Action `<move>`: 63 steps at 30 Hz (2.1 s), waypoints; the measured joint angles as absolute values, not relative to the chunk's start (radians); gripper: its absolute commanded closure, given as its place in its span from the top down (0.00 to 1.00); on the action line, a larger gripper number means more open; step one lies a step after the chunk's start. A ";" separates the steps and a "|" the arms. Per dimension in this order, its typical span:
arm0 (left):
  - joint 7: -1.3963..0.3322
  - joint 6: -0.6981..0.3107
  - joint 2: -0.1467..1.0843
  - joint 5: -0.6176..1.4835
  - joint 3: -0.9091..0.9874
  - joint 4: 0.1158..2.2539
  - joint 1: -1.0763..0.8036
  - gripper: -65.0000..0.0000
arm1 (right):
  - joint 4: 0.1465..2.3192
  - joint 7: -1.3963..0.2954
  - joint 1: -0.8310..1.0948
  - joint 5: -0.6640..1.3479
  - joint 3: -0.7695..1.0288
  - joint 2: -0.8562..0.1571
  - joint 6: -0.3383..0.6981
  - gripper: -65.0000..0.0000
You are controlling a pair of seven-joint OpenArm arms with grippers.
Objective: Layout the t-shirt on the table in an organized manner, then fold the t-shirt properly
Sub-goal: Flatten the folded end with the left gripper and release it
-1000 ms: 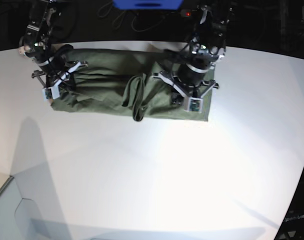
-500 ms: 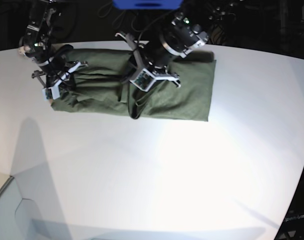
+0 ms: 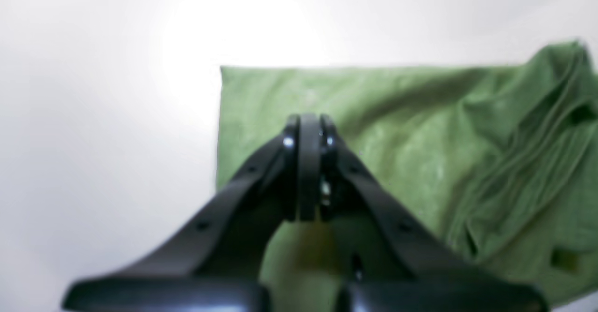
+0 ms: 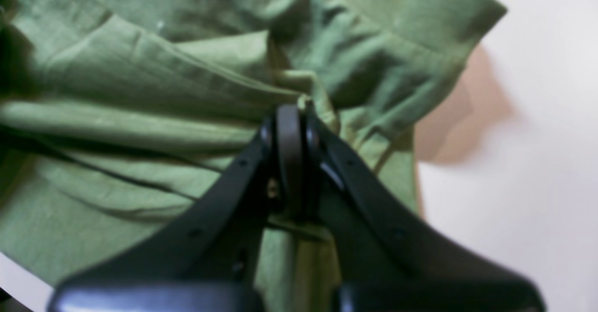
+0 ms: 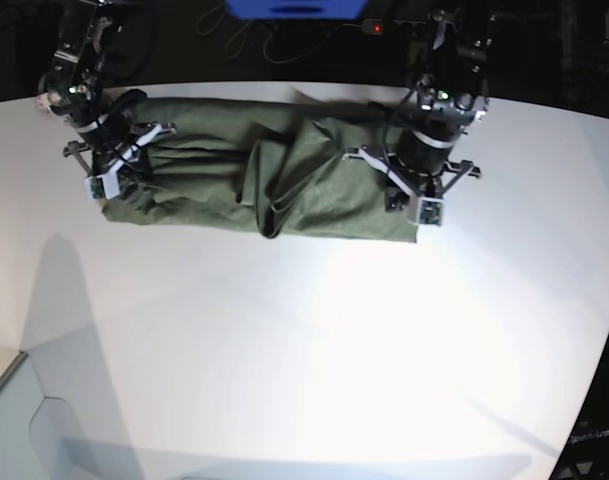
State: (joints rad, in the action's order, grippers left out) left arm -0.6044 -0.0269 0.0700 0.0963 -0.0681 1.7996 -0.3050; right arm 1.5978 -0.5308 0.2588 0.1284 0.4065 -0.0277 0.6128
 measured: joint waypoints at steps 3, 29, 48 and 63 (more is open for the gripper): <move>-0.728 -0.035 0.107 0.100 -0.212 1.776 -0.279 0.00 | 1.598 -0.531 0.258 0.128 0.406 -0.028 0.613 0.00; -0.816 -0.045 0.261 0.111 -0.381 1.930 -0.213 0.00 | 1.600 -0.535 0.258 0.128 0.412 -0.025 0.613 0.25; -0.703 -0.042 0.284 0.117 -0.153 1.753 -0.237 0.00 | 1.676 -0.562 0.248 0.110 0.524 0.030 0.613 0.71; -0.680 -0.042 0.282 0.117 -0.157 1.686 -0.232 0.00 | 1.433 -0.455 0.150 0.158 0.589 -0.014 0.616 0.70</move>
State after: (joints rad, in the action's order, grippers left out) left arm -0.6796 -0.0422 0.2821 0.1165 -0.1570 1.6863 -0.2321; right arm 1.4330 -0.4549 0.1505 0.1581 0.5892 -0.0135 0.6163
